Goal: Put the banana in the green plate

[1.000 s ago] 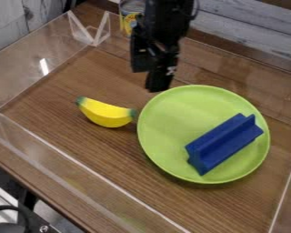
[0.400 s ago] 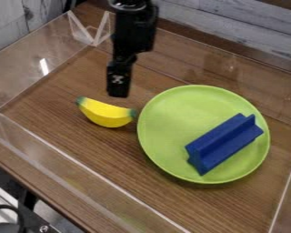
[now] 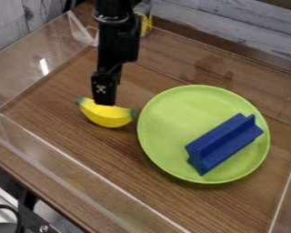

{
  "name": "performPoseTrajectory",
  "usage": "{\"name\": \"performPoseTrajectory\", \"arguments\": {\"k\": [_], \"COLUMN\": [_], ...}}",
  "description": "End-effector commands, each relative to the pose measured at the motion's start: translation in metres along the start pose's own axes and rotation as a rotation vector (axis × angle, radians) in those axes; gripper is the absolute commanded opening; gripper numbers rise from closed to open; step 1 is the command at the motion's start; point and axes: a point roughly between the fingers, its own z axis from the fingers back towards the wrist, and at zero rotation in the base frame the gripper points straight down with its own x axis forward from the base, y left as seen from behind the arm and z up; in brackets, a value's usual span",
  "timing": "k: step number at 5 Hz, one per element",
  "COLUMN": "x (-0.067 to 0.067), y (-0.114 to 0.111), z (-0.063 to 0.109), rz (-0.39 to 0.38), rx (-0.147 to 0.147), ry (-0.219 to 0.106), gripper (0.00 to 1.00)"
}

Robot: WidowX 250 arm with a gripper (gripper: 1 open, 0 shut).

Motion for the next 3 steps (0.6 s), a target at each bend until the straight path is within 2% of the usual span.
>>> {"name": "performPoseTrajectory", "arguments": {"k": [1, 3], "x": [-0.005, -0.008], "y": [0.003, 0.002], "z": [0.006, -0.012], "rz": [0.028, 0.059], "rx": [0.052, 0.048], "ry": [-0.023, -0.035], "gripper": [1.00, 1.00]}}
